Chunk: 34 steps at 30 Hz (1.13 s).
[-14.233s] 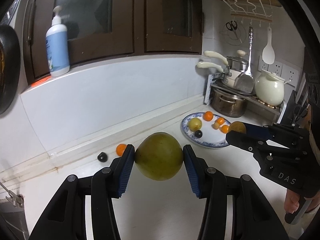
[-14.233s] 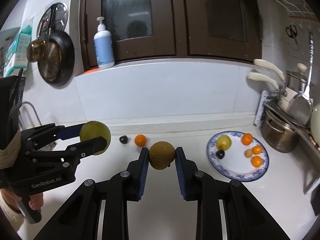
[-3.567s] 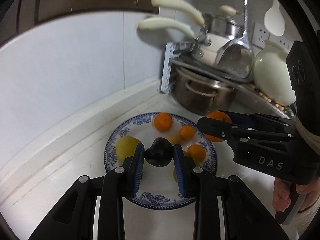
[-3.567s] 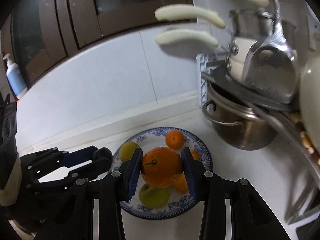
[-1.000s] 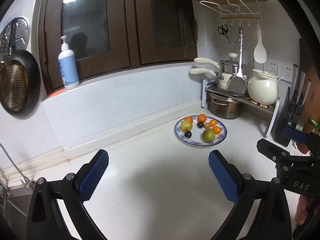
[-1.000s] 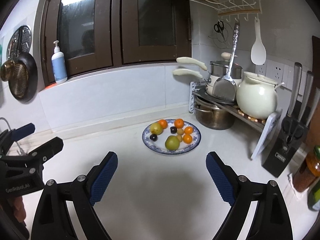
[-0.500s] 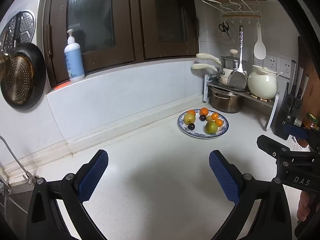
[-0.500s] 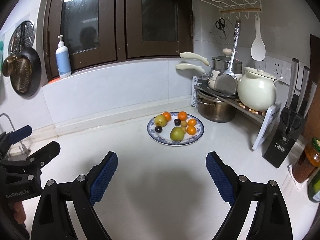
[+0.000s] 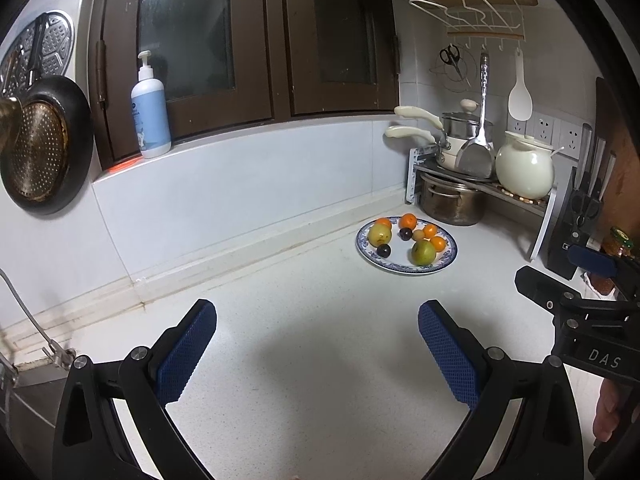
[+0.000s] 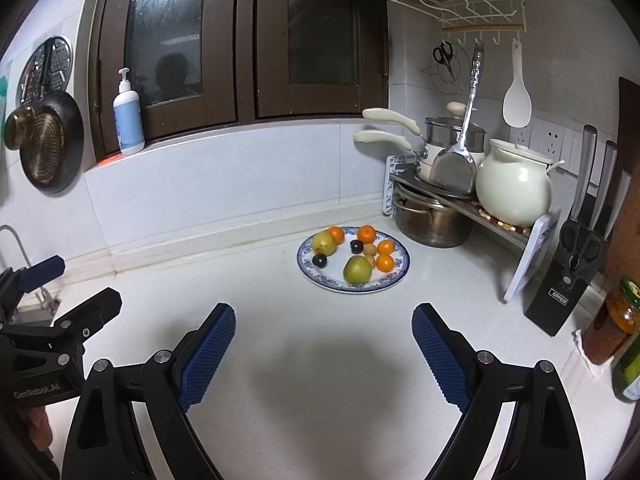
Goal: Organize fruits
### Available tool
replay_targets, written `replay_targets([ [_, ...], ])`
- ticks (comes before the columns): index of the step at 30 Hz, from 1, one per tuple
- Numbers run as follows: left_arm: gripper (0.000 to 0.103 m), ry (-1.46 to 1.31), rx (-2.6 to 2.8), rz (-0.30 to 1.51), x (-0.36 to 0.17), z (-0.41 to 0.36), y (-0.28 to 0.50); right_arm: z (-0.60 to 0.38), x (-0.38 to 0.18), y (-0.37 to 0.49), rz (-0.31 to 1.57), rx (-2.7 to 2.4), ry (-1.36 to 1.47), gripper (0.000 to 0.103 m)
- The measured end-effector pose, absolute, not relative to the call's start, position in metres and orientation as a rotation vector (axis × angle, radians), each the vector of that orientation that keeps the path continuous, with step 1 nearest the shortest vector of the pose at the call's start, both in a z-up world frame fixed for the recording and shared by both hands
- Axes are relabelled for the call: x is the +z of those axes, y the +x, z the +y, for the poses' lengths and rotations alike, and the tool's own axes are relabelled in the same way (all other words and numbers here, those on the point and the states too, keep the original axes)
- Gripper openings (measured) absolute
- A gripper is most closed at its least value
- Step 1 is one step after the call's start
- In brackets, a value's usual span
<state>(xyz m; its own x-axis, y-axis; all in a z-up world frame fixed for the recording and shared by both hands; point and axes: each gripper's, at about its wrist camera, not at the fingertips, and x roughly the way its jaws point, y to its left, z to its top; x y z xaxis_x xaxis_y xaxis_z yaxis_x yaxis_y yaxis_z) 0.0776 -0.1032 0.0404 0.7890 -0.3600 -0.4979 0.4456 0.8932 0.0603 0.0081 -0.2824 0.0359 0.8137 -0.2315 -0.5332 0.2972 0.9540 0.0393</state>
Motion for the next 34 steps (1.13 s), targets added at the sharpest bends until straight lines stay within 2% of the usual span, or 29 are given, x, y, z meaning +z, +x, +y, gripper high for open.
replay_targets([
  [34, 0.103, 0.172, -0.427, 0.497, 0.0385, -0.1078, 0.0758, -0.2872, 0.0369, 0.0114, 0.567, -0.279, 0.122, 0.091],
])
